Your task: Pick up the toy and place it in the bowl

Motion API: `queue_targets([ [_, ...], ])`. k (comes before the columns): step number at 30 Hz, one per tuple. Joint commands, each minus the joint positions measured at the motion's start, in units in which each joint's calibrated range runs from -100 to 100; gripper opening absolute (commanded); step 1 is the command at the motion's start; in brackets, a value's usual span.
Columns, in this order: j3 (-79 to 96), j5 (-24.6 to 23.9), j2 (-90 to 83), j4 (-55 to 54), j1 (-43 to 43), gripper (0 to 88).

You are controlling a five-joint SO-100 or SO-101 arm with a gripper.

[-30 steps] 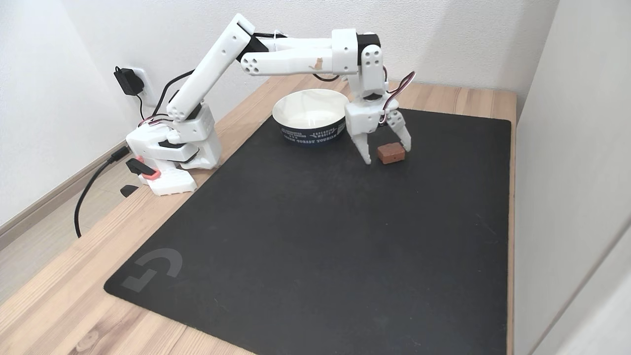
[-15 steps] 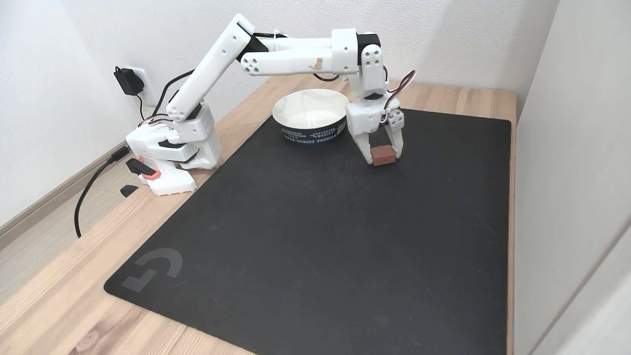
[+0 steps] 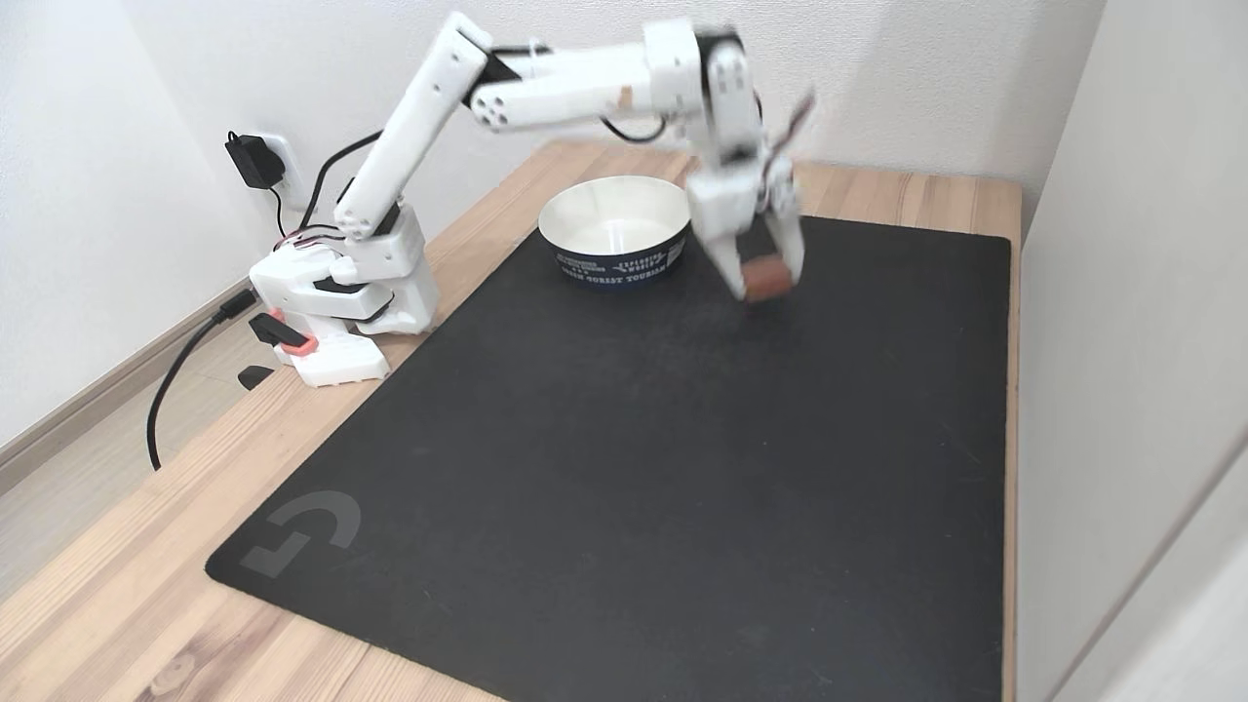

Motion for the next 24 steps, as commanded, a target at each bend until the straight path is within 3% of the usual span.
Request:
queue_targets([
  [1, 1.1, -0.2, -11.3, -0.6, -2.0, 2.4],
  [5, 10.1, -2.3, -20.5, -2.4, -4.0, 2.4],
  [6, 15.9, -4.4, -24.2, -4.5, -4.6, 2.3],
  [11, 36.6, -5.8, -35.3, -14.1, -9.1, 2.3],
  [16, 54.4, -10.3, -43.9, -21.9, -14.5, 2.3],
  [24, 73.8, -15.0, -55.6, -27.0, -23.1, 2.3],
])
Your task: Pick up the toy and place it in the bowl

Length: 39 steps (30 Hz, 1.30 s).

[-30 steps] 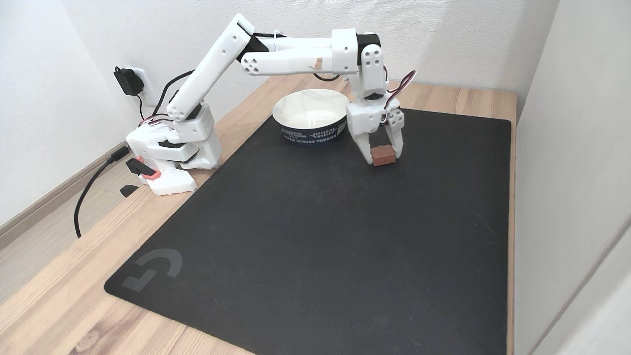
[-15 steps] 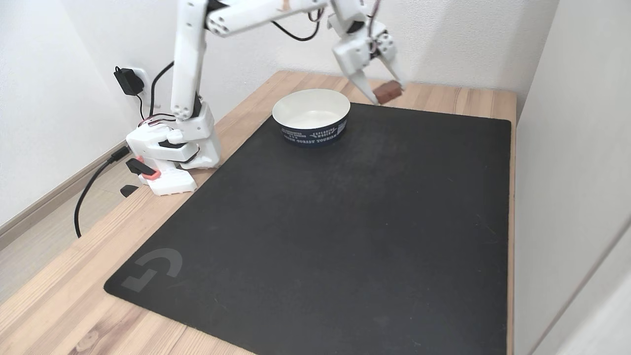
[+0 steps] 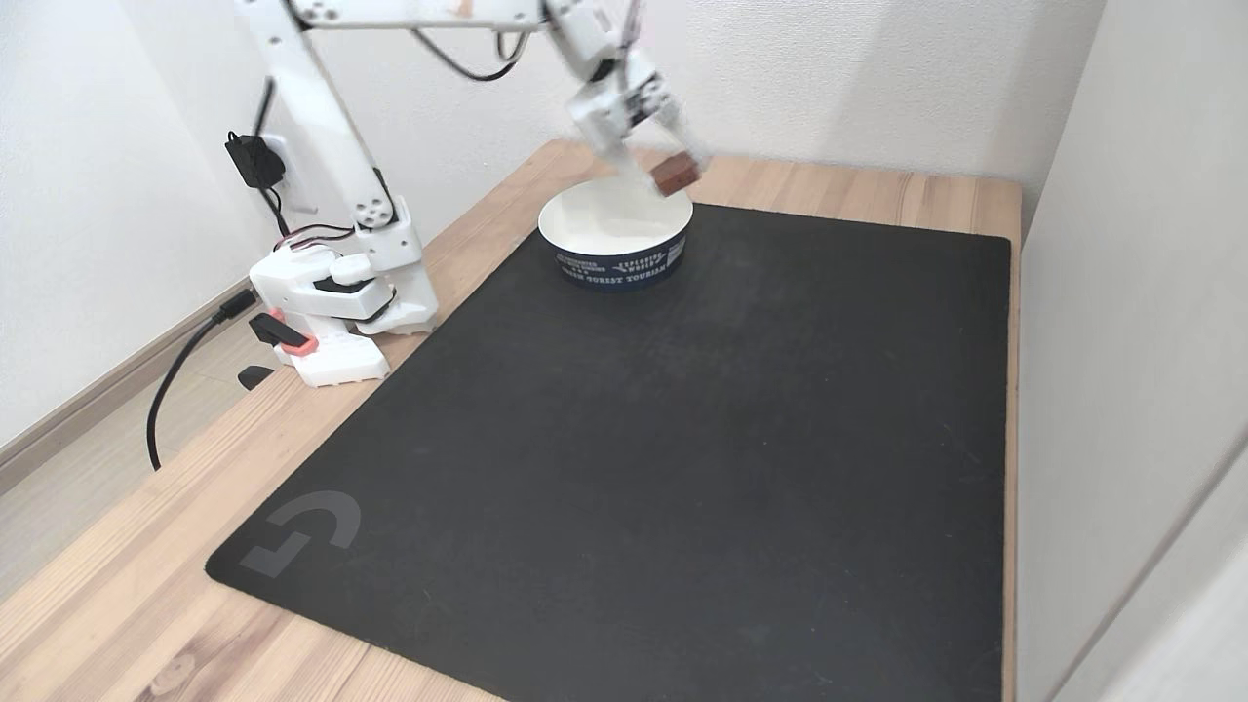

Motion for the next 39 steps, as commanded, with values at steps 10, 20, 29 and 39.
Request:
queue_targets([
  [10, 23.0, -2.7, -18.4, -2.2, -3.2, 2.6],
  [20, 24.2, -2.0, -18.6, -1.4, -3.0, 28.3],
  [29, 23.5, -2.1, -18.8, -2.1, -2.8, 19.2],
  [39, 20.6, -2.1, -35.3, -2.2, 14.2, 2.4],
])
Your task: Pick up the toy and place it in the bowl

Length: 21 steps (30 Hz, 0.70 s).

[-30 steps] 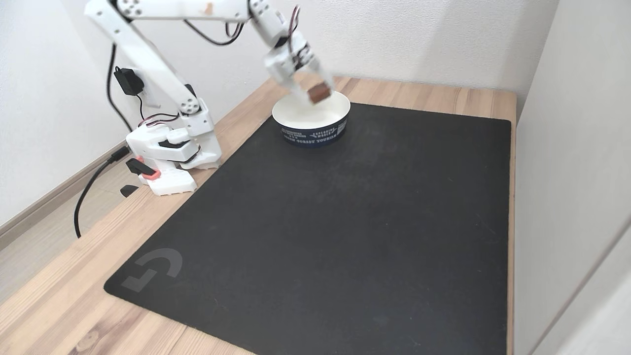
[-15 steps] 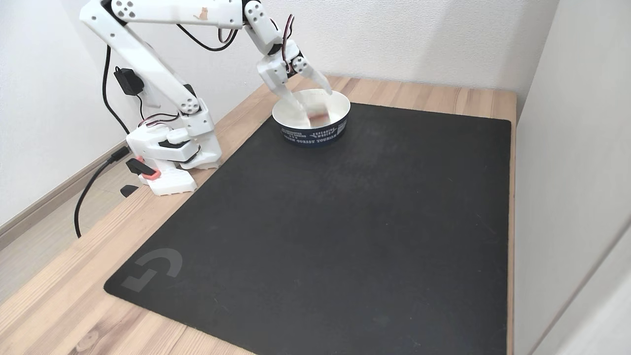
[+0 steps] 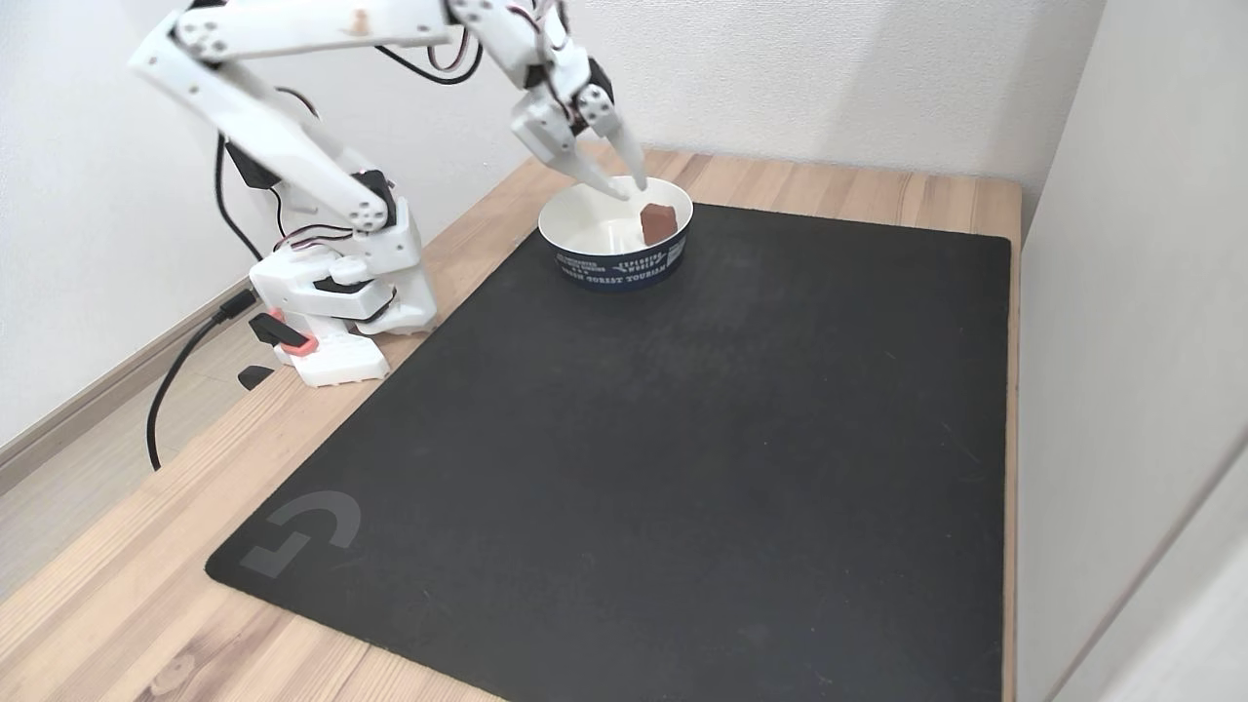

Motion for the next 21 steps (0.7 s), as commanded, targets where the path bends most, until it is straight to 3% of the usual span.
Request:
queue_targets([
  [1, -1.0, 0.5, -11.0, -0.6, 8.3, 2.4],
  [5, 6.5, 0.4, -21.5, -2.8, 19.1, 2.4],
  [12, 35.1, 0.5, -44.7, -23.2, 28.5, 2.2],
  [15, 46.2, 0.5, -56.9, -24.0, 31.8, 2.2],
  [21, 53.9, 0.7, -65.0, -19.9, 34.1, 2.0],
])
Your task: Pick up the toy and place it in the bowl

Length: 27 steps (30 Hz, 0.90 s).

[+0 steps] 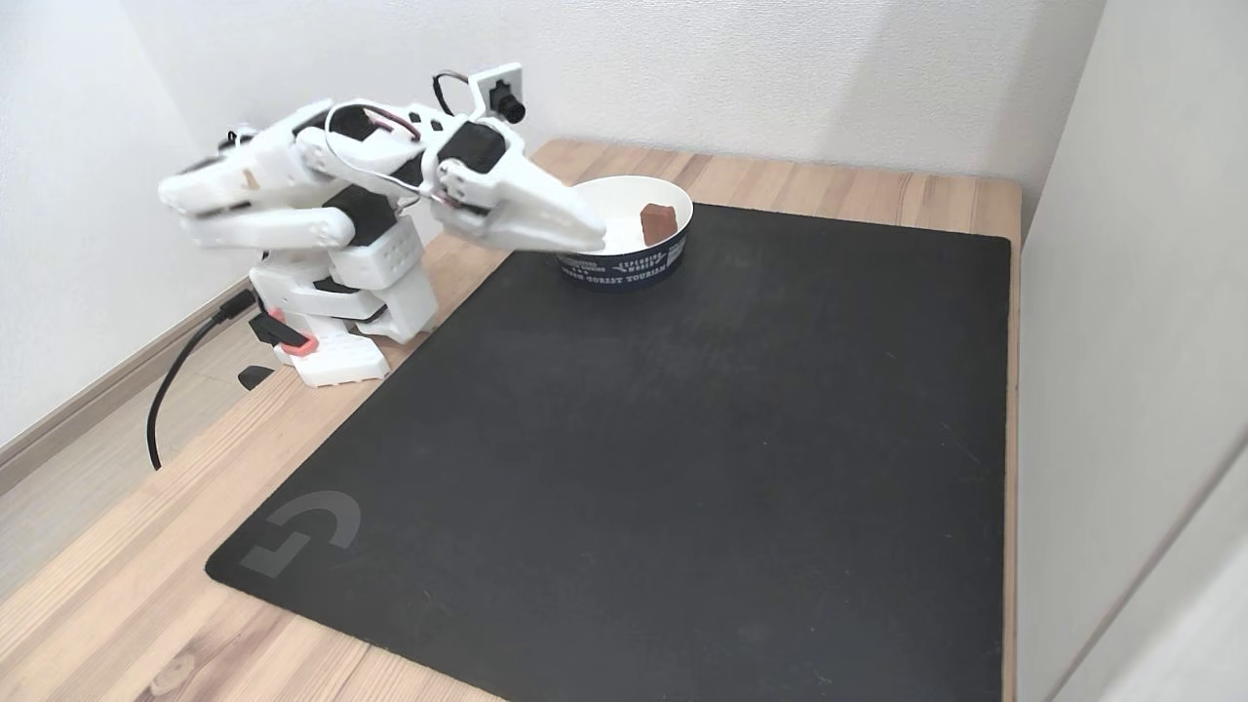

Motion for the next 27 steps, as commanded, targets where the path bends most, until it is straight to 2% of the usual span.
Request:
queue_targets([
  [1, 3.1, 1.0, -3.7, 2.5, 1.8, 2.0],
  [3, 4.9, 4.6, -4.2, 4.6, 1.7, 2.1],
  [8, 7.0, 7.1, -4.9, 13.4, 1.9, 2.2],
  [14, 7.0, 7.1, -4.9, 19.3, 2.0, 2.4],
  [27, 7.0, 6.7, -4.8, 19.4, 1.7, 2.5],
])
